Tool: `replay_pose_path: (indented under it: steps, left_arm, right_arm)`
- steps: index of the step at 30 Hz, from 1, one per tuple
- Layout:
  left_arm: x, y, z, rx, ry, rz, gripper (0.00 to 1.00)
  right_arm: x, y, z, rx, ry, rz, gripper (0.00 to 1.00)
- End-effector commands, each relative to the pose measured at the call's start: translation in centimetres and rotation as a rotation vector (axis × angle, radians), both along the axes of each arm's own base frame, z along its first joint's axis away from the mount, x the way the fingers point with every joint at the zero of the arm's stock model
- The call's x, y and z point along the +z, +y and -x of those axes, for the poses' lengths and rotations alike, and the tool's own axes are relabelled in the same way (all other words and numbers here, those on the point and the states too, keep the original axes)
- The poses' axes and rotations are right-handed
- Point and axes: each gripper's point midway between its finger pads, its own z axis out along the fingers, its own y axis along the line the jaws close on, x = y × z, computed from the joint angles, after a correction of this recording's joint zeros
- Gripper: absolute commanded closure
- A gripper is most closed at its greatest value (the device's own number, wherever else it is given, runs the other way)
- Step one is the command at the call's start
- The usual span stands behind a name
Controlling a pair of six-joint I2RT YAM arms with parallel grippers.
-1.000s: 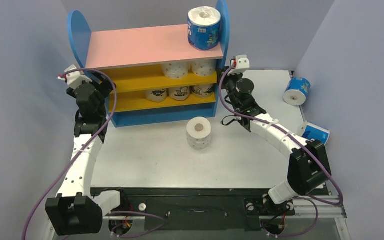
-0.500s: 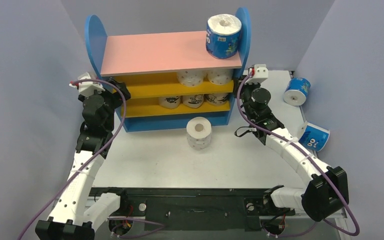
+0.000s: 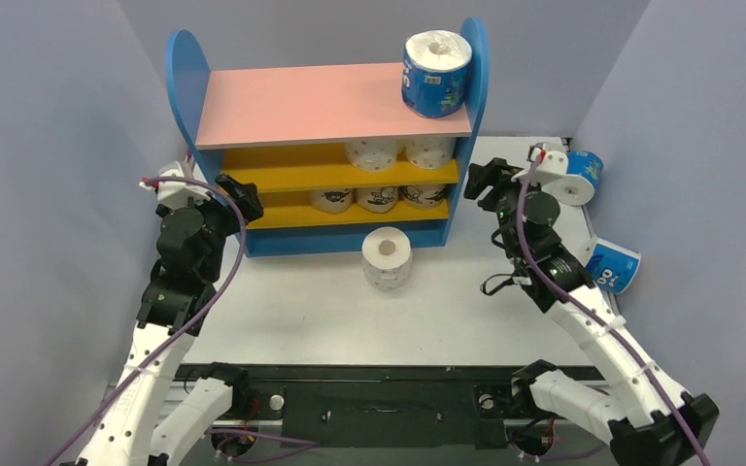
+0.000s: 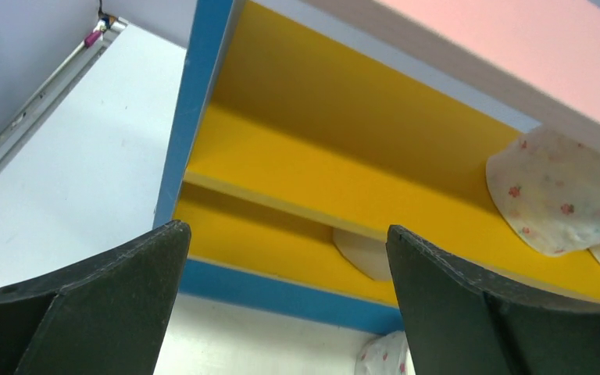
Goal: Place and organize the paper towels onto the shelf
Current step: Move the shelf to the center of the board.
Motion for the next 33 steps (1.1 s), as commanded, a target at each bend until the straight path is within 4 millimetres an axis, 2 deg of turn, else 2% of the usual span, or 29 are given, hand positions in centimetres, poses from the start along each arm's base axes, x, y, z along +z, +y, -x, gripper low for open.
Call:
replay_pose_path:
  steps: [1,3,4,5,9,12,15,16,18,22,26,30,33]
  left_arm:
    - [-0.9,0.4,1.9,0.016,0.070,0.013,0.04]
    - [-1.4,0.3,2.6,0.010,0.099,0.018,0.04]
    - [-1.6,0.3,2.9,0.008,0.109,0.018,0.04]
    - [-2.1,0.4,3.5,0.007,0.125,0.027,0.04]
    - [-3.9,-0.1,5.4,-0.019,0.172,0.089,0.04]
    - [-5.7,-0.3,6.4,-0.019,0.215,0.136,0.04]
    - [-6.8,-1.4,7.1,-0.077,0.237,0.167,0.04]
    - [-7.4,-1.7,7.1,-0.093,0.249,0.163,0.04]
    - [-7.9,-2.9,7.4,-0.167,0.261,0.162,0.04]
    - [-9.3,-4.0,7.8,-0.231,0.290,0.163,0.04]
    - [-10.4,-4.5,8.2,-0.251,0.283,0.179,0.04]
    - [-11.6,-4.8,8.4,-0.259,0.285,0.187,0.04]
    - [-12.4,-4.7,8.5,-0.252,0.302,0.170,0.04]
  right_arm:
    - [-1.7,-2.2,4.3,-0.104,0.085,-0.125,0.35]
    - [-3.6,-2.2,5.7,-0.098,0.149,-0.176,0.29]
    - [-4.5,-1.6,6.2,-0.068,0.184,-0.206,0.27]
    - [-6.4,-1.5,6.9,-0.065,0.254,-0.193,0.23]
    - [-11.3,0.2,9.2,0.003,0.431,-0.222,0.18]
    - [-13.5,2.3,10.3,0.094,0.469,-0.286,0.16]
    - [-14.2,3.7,10.3,0.127,0.485,-0.315,0.16]
    - [-13.7,4.1,10.2,0.138,0.491,-0.307,0.16]
    - [-15.3,5.7,9.9,0.149,0.573,-0.238,0.16]
    - [-16.4,8.3,9.7,0.170,0.638,-0.128,0.16]
    - [-17.3,10.8,9.1,0.181,0.665,-0.103,0.15]
    - [-18.4,11.9,7.7,0.142,0.693,-0.080,0.17]
    - [-18.1,12.5,6.5,0.117,0.683,-0.086,0.17]
